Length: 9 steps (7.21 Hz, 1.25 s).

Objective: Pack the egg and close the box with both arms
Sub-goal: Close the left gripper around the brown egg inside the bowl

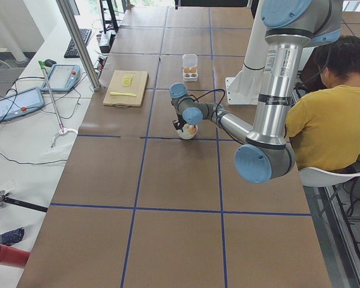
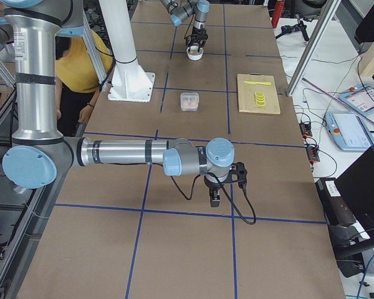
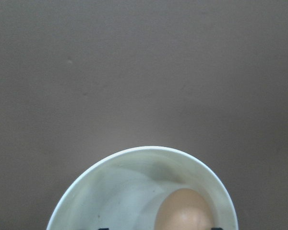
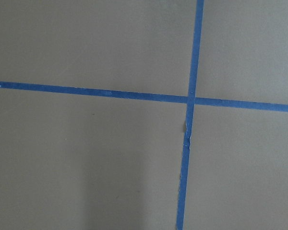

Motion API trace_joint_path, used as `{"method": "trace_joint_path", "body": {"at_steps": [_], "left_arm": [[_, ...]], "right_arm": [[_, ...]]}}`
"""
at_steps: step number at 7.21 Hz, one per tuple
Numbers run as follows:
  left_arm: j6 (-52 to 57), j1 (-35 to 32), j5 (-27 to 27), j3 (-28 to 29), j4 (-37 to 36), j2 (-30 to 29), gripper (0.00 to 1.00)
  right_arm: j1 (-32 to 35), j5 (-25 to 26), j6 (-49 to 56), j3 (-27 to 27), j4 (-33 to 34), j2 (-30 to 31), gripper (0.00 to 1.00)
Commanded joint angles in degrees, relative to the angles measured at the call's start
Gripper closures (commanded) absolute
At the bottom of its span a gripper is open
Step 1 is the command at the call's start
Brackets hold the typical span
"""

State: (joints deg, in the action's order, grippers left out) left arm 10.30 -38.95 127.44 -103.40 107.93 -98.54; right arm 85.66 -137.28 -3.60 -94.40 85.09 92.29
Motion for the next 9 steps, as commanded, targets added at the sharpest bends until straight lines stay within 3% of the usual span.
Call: {"method": "trace_joint_path", "body": {"at_steps": [1, 9], "left_arm": [[0.0, 0.2, 0.0, 0.0, 0.0, 0.0, 0.23], [-0.1, 1.1, 0.0, 1.3, 0.0, -0.1, 0.31]], "right_arm": [[-0.1, 0.0, 0.0, 0.0, 0.0, 0.0, 0.0], [-0.1, 0.0, 0.0, 0.0, 0.0, 0.0, 0.0]]}}
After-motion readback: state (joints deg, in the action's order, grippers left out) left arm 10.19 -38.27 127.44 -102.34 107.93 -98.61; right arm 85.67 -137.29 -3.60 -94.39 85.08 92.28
